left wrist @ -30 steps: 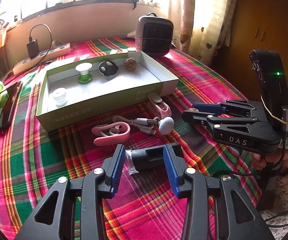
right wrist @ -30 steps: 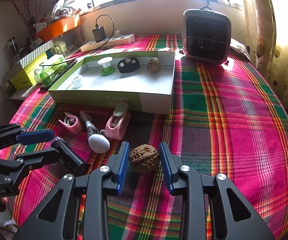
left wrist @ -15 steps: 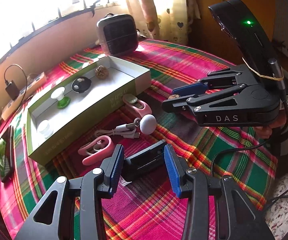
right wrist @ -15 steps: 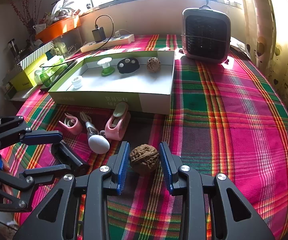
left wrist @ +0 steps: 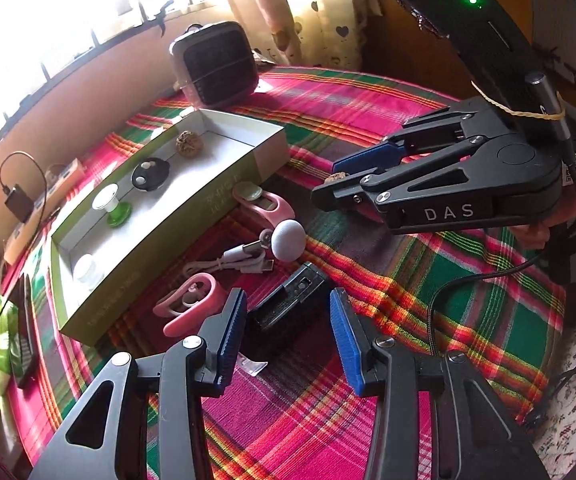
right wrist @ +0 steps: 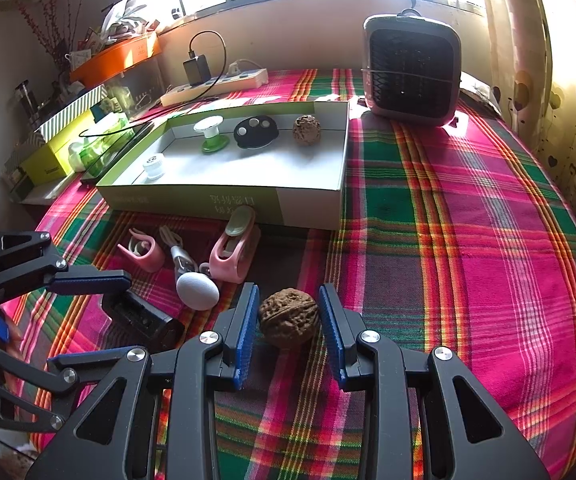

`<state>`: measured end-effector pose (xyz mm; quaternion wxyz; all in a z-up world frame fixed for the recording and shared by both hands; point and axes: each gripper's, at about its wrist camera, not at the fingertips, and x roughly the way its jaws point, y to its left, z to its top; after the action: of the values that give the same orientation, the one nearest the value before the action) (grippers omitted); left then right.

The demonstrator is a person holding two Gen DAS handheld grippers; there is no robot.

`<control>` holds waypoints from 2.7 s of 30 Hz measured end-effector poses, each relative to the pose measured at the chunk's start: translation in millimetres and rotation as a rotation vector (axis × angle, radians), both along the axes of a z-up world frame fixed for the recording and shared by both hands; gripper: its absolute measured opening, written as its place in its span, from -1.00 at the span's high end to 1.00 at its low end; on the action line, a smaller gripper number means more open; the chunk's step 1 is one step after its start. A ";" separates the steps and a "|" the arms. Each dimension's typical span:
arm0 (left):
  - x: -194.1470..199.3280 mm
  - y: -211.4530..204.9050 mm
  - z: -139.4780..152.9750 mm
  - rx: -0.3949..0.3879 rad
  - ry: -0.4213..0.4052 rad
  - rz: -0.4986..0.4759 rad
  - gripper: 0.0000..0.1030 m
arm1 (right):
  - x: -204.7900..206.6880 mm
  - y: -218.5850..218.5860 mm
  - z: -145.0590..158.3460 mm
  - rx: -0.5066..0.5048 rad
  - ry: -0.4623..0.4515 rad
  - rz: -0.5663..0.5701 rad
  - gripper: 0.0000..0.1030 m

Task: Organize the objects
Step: 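Lift the black device with the left tool while the right tool holds the walnut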

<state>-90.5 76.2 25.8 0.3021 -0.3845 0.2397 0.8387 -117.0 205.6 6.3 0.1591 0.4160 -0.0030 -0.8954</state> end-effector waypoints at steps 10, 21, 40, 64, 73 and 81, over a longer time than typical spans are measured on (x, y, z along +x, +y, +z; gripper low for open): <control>-14.8 -10.0 -7.2 0.030 -0.086 0.135 0.20 | 0.0 0.6 -0.6 -0.001 0.000 0.000 0.36; -21.5 -19.1 -10.5 0.158 -0.153 0.315 0.20 | 1.9 -2.2 0.5 0.041 0.011 -0.003 0.36; -24.0 -18.1 -11.1 0.186 -0.117 0.404 0.29 | 2.5 -3.7 -3.8 0.090 -0.001 -0.016 0.36; -22.8 -19.9 -10.2 0.199 -0.122 0.408 0.51 | 5.6 -6.4 -1.4 0.103 0.015 -0.018 0.37; -21.6 -23.9 -5.2 0.215 -0.112 0.417 0.52 | 7.3 -6.2 1.0 0.097 0.023 -0.018 0.37; -21.2 -26.0 2.2 0.233 -0.103 0.419 0.52 | 6.8 -7.4 9.0 0.086 0.039 -0.016 0.37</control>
<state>-111.7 50.2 28.0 0.1759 -0.4307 0.0405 0.8843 -110.2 198.2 15.3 0.1341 0.4050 0.0354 -0.9037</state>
